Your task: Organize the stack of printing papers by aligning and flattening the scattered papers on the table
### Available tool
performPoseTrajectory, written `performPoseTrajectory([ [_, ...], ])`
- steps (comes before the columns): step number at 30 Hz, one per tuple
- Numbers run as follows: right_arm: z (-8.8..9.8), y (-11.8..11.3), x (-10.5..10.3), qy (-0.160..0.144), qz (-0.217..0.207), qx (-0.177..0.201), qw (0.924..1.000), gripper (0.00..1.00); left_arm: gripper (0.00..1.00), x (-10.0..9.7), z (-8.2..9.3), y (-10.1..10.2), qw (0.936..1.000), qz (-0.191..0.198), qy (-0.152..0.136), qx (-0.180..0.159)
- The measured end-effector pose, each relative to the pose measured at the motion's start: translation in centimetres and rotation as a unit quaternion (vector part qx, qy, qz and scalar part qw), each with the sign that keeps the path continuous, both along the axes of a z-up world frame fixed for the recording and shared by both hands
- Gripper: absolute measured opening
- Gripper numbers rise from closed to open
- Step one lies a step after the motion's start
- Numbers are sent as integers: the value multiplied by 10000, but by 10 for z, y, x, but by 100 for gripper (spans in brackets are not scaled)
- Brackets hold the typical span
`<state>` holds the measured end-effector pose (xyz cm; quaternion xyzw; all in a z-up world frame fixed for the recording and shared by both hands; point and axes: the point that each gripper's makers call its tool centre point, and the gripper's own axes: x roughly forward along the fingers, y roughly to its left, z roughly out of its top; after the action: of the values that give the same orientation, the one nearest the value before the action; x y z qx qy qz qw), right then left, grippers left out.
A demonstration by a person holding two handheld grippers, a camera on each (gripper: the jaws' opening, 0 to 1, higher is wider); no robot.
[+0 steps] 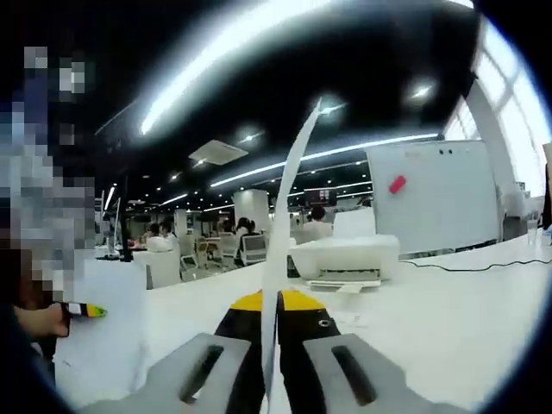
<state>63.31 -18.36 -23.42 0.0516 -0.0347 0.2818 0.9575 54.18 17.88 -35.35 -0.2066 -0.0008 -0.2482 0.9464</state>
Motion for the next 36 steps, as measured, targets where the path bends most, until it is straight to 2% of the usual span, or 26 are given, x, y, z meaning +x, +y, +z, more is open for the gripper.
performPoseTrajectory([
  [11,35,42,-28,-353,494,98,9981,0,8,-1,0,-1,10000,-27,-17,5],
  [15,39,50,-32,-382,598,56,9975,0,8,-1,0,-1,10000,-43,-18,3],
  [28,68,90,-66,-656,1143,134,9912,0,8,-1,1,-1,10000,-49,-52,-26],
  [36,83,105,-81,-807,1362,176,9872,0,8,-1,2,0,10000,-57,-60,-34],
])
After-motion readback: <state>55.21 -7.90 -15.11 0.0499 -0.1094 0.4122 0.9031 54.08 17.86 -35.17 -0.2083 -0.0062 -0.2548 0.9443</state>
